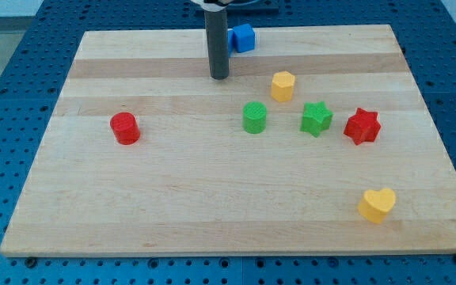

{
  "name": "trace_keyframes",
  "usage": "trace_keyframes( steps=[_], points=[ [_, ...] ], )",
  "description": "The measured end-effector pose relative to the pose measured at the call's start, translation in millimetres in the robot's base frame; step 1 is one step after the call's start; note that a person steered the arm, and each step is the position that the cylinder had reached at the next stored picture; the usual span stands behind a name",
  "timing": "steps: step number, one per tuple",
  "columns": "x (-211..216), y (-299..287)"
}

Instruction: Move the yellow hexagon to the red star

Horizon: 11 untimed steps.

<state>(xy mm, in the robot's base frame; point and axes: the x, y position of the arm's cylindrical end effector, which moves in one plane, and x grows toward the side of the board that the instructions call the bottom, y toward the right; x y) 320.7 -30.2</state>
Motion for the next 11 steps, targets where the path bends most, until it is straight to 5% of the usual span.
trace_keyframes(
  steps=[11],
  points=[
    [26, 145]
  ],
)
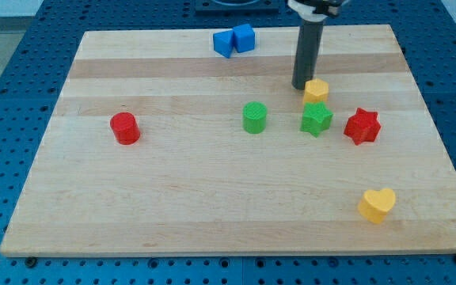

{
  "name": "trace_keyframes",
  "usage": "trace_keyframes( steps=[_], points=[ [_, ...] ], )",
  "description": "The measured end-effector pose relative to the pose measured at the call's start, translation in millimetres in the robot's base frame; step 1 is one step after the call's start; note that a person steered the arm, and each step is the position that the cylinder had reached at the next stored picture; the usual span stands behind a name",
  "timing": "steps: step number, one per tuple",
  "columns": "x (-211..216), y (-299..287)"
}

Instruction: Move the yellow hexagon to the red star

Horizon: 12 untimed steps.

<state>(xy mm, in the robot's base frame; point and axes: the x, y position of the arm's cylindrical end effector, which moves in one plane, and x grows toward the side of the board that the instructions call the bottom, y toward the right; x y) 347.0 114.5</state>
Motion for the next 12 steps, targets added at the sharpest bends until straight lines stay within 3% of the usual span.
trace_keyframes(
  steps=[7, 12],
  points=[
    [50, -17],
    [50, 51]
  ],
)
